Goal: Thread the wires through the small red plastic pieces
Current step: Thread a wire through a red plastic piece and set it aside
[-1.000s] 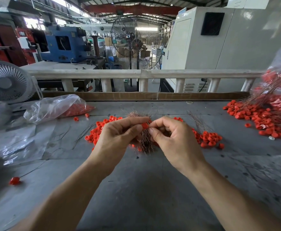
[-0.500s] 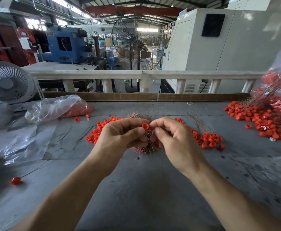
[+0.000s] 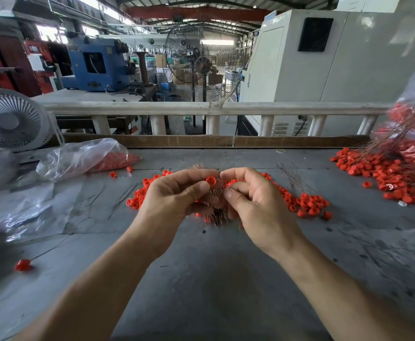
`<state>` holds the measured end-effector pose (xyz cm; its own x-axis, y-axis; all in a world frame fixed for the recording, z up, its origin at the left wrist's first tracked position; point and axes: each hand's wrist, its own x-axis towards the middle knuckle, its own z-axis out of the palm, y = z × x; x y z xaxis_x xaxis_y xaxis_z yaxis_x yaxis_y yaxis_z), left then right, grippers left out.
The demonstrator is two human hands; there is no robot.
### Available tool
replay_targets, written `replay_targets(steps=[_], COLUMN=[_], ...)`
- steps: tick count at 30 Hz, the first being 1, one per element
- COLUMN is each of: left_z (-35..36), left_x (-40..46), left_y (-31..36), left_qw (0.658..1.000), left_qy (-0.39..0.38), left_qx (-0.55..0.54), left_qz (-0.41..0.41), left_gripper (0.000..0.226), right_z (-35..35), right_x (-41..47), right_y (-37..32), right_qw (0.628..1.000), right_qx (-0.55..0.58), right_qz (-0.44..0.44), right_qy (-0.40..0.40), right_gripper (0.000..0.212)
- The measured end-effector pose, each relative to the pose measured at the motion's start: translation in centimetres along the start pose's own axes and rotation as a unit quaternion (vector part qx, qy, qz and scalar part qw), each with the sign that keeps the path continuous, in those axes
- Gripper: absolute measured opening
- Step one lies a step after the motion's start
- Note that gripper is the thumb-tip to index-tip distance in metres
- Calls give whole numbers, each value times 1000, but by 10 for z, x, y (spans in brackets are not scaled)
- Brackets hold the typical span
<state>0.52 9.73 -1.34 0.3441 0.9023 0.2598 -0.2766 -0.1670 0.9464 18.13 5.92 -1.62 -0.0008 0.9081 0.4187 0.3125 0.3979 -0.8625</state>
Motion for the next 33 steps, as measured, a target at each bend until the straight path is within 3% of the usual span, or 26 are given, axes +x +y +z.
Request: replay_targets(steps=[18,21,24,27,33], left_z=[2,-1,-3,-4,-4], left_x=[0,1,2,3,3], left_y=[3,3,2,0,-2], left_qw=[996,995,995,994,993], left_qy=[1,17,28,35,34], left_qx=[-81,-95,-90,-90,-92], left_qz=[-40,-39,-44,-51,-59], left_gripper=[28,31,32,29,22], right_z=[-5,-17,-40,-60,-62], right_x=[2,9,16,18,17], right_y=[2,7,16,27,37], right_qw=[999,991,948,910,897], right_qx=[-5,-98,-271,-363,-391], right_qz=[28,52,78,142,189], right_qy=[-19,76,150,142,81], right_gripper=[24,12,4,9,17])
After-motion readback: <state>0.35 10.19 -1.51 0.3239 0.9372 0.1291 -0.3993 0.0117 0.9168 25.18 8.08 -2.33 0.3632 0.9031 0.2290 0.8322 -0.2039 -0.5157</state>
